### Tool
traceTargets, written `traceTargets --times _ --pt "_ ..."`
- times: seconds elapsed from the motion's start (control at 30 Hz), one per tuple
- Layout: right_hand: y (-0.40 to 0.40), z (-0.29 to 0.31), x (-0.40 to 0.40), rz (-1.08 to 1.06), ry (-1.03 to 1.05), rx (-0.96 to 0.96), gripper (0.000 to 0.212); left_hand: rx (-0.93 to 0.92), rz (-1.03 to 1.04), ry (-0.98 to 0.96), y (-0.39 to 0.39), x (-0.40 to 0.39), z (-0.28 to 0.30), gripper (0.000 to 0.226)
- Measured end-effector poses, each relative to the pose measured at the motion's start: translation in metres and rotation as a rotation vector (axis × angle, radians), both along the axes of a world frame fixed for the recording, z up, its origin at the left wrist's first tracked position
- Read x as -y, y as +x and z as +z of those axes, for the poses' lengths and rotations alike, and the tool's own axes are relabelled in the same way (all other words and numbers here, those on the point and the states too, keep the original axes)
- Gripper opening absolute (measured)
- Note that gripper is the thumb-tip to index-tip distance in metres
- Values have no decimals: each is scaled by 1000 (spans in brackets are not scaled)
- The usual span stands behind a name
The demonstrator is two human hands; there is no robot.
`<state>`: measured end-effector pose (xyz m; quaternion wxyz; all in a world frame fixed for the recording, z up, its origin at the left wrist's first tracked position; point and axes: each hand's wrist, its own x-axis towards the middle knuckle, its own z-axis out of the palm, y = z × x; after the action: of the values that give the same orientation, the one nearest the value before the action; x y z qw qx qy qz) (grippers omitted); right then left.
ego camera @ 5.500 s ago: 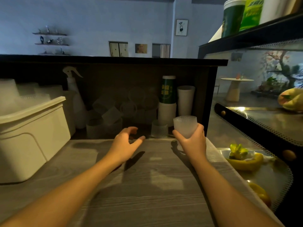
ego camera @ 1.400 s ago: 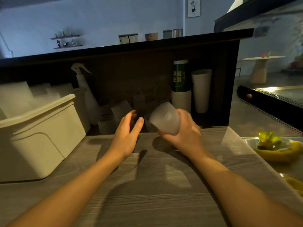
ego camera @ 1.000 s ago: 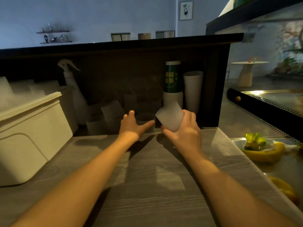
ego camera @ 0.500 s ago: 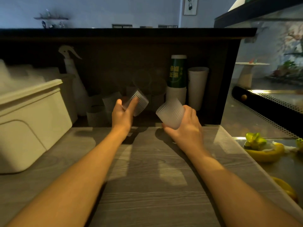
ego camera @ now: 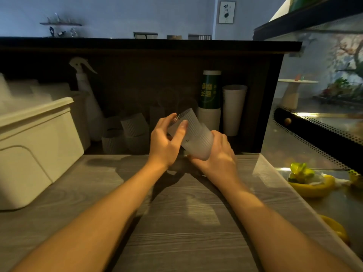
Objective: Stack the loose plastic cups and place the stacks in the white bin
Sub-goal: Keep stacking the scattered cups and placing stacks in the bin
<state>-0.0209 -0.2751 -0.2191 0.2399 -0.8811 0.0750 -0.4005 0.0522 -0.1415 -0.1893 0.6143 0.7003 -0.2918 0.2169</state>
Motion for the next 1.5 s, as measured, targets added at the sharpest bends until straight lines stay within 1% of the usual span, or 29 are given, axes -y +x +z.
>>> traceTargets --times 0.13,0.2,0.3,0.33,0.4,0.43,0.5,0.57,0.63,0.7,0.77,0.83,0.9,1.0,1.1,1.23,1.3,1.37,1.5 --pt "-1 -1 -2 51 19 -5 83 29 -4 26 2 -4 3 54" --pt "-2 0 -3 94 49 -12 82 49 -25 65 2 -3 1 62" --pt "-2 0 1 80 101 -8 80 82 -129 342 -4 2 -7 84" --pt "-2 -1 3 59 100 0 80 70 -162 402 -6 3 -9 87" --pt "-2 -1 3 49 93 13 80 73 -153 439 -4 1 -8 85" --pt "-1 -1 2 60 90 12 81 91 -113 425 -2 -1 -6 82" --pt "-2 -1 0 83 84 8 80 112 39 301 2 -6 0 73" --pt "-2 -1 0 89 91 12 80 124 287 169 13 -14 8 68" --pt "-2 -1 0 83 102 18 78 122 547 148 25 -30 13 68" --pt "-2 -1 0 89 103 8 79 41 733 248 36 -51 8 73" --pt "-2 -1 -1 95 100 1 79 -53 889 464 45 -70 -4 77" --pt "-2 -1 -1 103 109 5 78 -178 952 630 53 -78 -10 77" --pt "-2 -1 -2 108 114 3 77 -269 956 706 60 -78 -9 74" --pt "-1 -1 -2 106 104 -5 77 -308 938 783 68 -72 -9 68" --pt "0 -1 -1 99 100 -8 78 -307 913 720 71 -71 -9 62" --pt "-2 -1 -2 105 103 -11 77 -328 876 650 69 -72 -4 65" --pt "-3 0 -3 115 113 -8 77 -342 851 660 69 -68 -3 64" --pt "-4 0 -3 124 114 -9 77 -336 830 663 69 -63 -2 59" --pt "-2 1 -3 117 102 -12 77 -279 828 584 69 -59 -1 45"
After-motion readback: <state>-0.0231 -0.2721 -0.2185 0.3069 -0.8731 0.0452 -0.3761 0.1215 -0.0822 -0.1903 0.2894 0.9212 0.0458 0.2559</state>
